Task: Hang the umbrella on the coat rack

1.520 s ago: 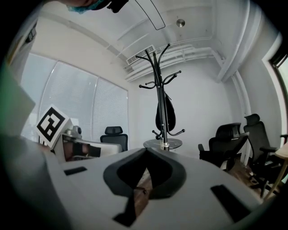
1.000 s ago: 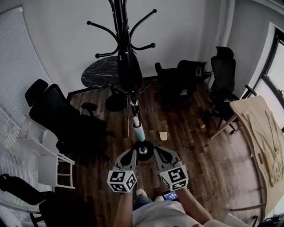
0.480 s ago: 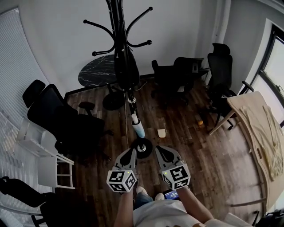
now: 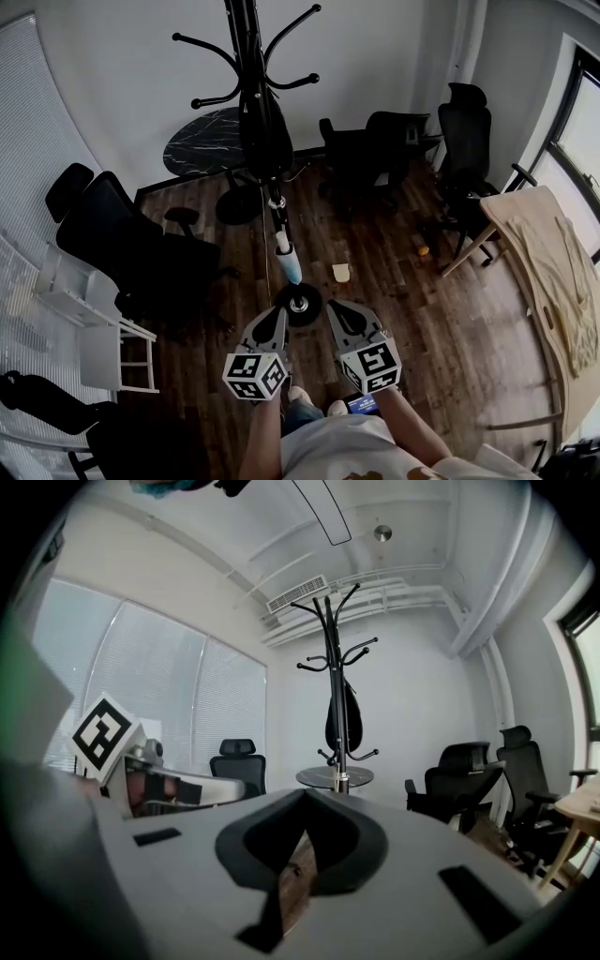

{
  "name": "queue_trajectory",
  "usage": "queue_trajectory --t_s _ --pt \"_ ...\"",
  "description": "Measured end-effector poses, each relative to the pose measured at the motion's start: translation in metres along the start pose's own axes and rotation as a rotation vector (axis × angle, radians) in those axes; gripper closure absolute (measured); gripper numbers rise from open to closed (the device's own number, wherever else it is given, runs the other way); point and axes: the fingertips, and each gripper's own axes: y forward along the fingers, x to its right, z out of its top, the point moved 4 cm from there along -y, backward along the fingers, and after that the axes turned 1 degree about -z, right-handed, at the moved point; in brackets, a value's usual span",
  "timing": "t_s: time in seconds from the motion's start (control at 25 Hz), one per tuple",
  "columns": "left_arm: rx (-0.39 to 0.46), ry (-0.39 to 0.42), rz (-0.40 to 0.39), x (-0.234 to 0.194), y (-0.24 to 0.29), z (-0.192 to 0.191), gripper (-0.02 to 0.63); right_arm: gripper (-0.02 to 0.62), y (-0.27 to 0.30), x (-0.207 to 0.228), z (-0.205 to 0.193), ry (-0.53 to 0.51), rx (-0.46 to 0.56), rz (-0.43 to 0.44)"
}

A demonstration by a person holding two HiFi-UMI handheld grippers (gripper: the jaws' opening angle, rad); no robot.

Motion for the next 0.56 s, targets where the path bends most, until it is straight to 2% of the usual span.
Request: queue_trajectory --t_s 0.56 --pt "0.005 -0.022 -0.015 -0.007 0.011 0.003 0.586 0.584 0.011 0.004 -0.001 -0.018 -0.010 0.002"
